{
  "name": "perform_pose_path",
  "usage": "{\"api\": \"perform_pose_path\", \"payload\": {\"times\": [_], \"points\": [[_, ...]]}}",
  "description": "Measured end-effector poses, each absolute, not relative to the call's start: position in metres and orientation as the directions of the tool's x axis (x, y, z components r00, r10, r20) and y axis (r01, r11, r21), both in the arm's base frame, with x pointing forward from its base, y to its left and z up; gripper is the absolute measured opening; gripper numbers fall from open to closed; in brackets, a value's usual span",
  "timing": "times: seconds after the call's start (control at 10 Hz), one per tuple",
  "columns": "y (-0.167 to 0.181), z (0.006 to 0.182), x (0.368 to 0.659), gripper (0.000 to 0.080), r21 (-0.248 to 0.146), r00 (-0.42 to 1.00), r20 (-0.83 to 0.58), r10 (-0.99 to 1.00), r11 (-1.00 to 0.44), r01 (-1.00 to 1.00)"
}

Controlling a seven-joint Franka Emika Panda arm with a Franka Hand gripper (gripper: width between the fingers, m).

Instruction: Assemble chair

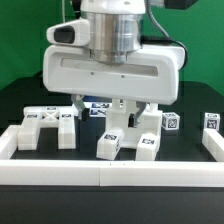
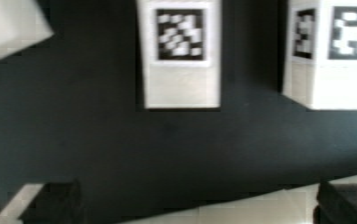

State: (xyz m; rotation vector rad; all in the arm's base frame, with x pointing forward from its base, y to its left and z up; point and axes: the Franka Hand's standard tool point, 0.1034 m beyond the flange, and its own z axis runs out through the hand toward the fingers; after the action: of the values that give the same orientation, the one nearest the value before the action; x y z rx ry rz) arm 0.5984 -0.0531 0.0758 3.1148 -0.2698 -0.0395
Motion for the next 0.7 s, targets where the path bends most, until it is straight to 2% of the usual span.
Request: {"api": "perform_pose_path", "payload": {"times": [0.1,0.3,0.7], "points": [[-0.065,0.078,0.592,0.0649,0.015,0.994,-0.006,-0.108,-0.994,-0.108],[-0.082,0.075,0.581,0.0649,0.016,0.995,-0.012,-0.104,-0.995,-0.103],[-0.082,0.073,0.581,0.0649,0.016,0.995,-0.013,-0.095,-0.995,-0.095]]}}
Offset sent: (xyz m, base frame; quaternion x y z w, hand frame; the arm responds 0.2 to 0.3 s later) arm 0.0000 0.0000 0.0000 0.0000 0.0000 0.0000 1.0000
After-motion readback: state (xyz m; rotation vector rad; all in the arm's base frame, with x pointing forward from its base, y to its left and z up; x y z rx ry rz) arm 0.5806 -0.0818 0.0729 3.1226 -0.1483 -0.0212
